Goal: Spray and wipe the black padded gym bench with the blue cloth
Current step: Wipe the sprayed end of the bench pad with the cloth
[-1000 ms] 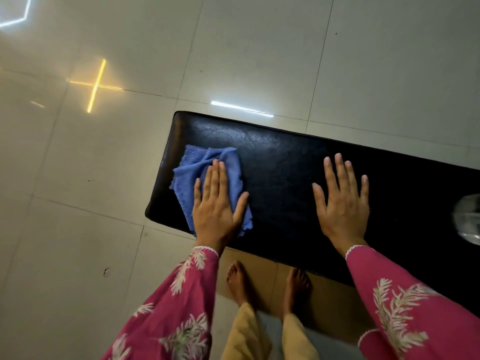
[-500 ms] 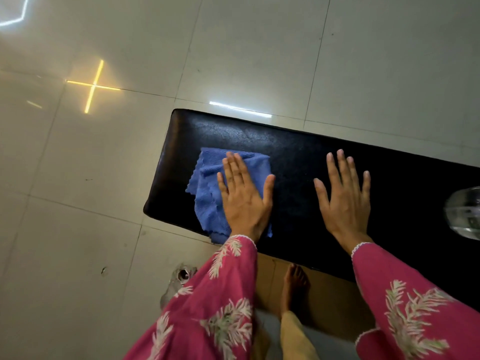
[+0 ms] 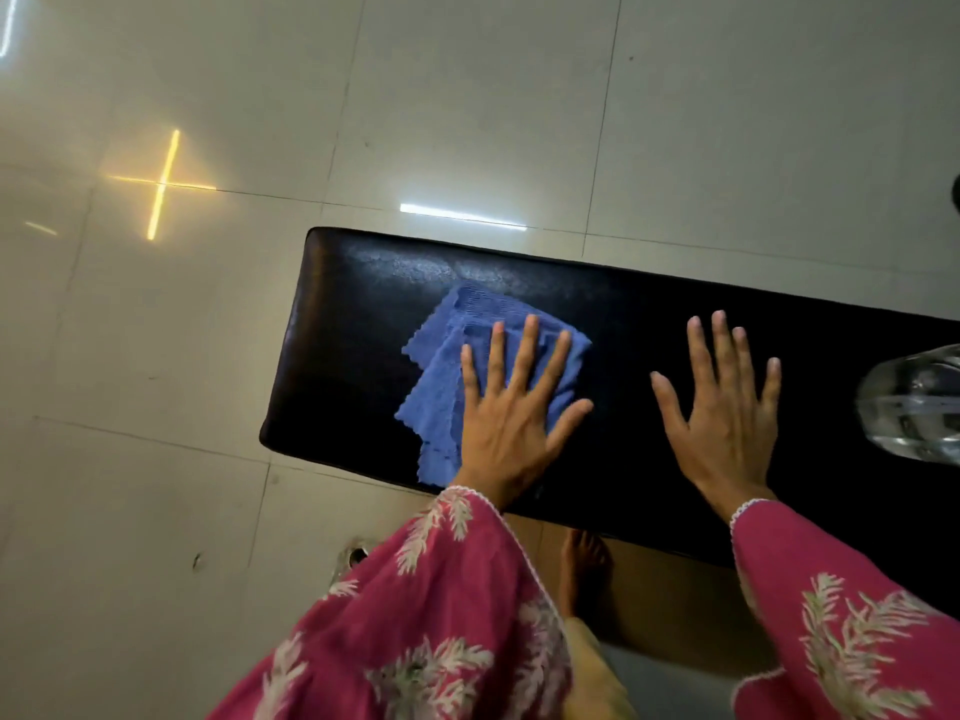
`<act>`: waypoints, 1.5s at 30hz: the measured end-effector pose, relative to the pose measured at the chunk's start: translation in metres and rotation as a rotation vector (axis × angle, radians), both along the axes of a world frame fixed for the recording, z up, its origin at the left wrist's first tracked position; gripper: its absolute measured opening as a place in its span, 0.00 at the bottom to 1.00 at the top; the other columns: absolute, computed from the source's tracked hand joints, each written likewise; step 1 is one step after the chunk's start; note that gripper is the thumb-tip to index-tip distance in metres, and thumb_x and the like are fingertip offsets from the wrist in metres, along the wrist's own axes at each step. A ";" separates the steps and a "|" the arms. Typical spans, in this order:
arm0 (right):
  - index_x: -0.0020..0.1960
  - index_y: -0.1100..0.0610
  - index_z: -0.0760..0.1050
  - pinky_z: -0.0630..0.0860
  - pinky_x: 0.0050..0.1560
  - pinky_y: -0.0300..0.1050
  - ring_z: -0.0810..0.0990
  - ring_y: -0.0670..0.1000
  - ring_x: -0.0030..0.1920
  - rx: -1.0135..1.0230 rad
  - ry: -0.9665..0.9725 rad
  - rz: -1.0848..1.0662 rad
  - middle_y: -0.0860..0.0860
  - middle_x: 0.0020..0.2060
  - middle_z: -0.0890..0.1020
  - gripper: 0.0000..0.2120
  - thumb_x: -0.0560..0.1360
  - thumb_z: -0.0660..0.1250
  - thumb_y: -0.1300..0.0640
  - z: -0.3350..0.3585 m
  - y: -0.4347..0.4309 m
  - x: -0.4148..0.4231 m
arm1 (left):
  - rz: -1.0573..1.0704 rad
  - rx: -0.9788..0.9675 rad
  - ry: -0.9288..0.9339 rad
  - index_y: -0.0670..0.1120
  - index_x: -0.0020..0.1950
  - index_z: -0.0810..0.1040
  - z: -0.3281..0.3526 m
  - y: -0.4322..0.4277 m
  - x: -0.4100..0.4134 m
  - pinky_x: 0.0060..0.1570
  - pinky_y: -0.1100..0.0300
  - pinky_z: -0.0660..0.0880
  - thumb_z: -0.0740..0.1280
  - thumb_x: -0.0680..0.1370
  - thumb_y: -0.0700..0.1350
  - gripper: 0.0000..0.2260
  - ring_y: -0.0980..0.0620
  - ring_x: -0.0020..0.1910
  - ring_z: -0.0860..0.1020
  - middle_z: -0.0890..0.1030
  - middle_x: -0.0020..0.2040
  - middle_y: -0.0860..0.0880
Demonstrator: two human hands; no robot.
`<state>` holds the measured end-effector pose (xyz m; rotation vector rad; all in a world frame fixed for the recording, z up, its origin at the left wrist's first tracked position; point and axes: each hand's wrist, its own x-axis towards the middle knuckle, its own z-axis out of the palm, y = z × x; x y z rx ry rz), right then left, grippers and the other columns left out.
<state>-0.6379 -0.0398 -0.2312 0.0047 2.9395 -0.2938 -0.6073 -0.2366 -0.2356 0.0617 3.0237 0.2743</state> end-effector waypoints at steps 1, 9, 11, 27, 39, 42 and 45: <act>0.75 0.53 0.53 0.45 0.72 0.58 0.53 0.54 0.74 0.002 0.000 0.005 0.54 0.75 0.55 0.32 0.75 0.45 0.39 0.000 0.001 0.001 | -0.068 -0.010 0.023 0.55 0.75 0.55 0.000 -0.013 -0.002 0.70 0.38 0.42 0.47 0.77 0.65 0.28 0.39 0.75 0.52 0.54 0.76 0.47; 0.75 0.53 0.51 0.45 0.72 0.56 0.51 0.53 0.74 -0.006 0.015 -0.007 0.53 0.75 0.54 0.31 0.76 0.45 0.39 -0.003 0.003 0.000 | 0.306 0.016 -0.072 0.58 0.75 0.51 0.003 0.006 -0.054 0.68 0.36 0.36 0.37 0.74 0.69 0.32 0.36 0.74 0.44 0.49 0.77 0.46; 0.75 0.53 0.52 0.46 0.72 0.57 0.53 0.53 0.74 0.000 0.021 -0.007 0.53 0.75 0.55 0.31 0.76 0.45 0.39 -0.003 0.003 0.000 | -0.013 0.024 -0.032 0.57 0.75 0.54 0.002 -0.004 -0.048 0.70 0.39 0.38 0.39 0.75 0.68 0.31 0.38 0.75 0.47 0.53 0.77 0.48; 0.75 0.53 0.53 0.47 0.71 0.55 0.55 0.53 0.73 0.019 0.040 0.002 0.53 0.74 0.57 0.31 0.77 0.41 0.38 -0.005 0.002 0.001 | 0.357 0.002 -0.044 0.56 0.76 0.49 -0.006 -0.014 -0.089 0.70 0.44 0.35 0.44 0.77 0.64 0.28 0.46 0.76 0.44 0.49 0.78 0.50; 0.75 0.52 0.52 0.49 0.71 0.56 0.56 0.53 0.74 0.026 0.045 0.006 0.53 0.74 0.57 0.30 0.77 0.43 0.39 -0.005 0.003 0.002 | 0.251 0.029 0.020 0.53 0.74 0.58 -0.004 -0.009 -0.068 0.72 0.50 0.40 0.46 0.77 0.63 0.28 0.47 0.75 0.52 0.58 0.76 0.49; 0.75 0.52 0.52 0.49 0.71 0.56 0.56 0.54 0.74 0.023 0.033 0.005 0.54 0.74 0.58 0.30 0.77 0.42 0.38 -0.005 0.003 0.002 | 0.189 0.038 -0.005 0.52 0.75 0.55 0.001 0.027 -0.050 0.72 0.47 0.43 0.45 0.78 0.63 0.28 0.44 0.75 0.51 0.56 0.76 0.47; 0.75 0.53 0.52 0.49 0.71 0.56 0.56 0.54 0.74 0.013 0.027 0.006 0.54 0.74 0.58 0.31 0.77 0.42 0.38 -0.004 0.003 0.001 | -0.104 0.022 0.023 0.52 0.75 0.57 0.001 0.005 -0.027 0.72 0.47 0.48 0.44 0.79 0.62 0.27 0.48 0.75 0.53 0.60 0.75 0.49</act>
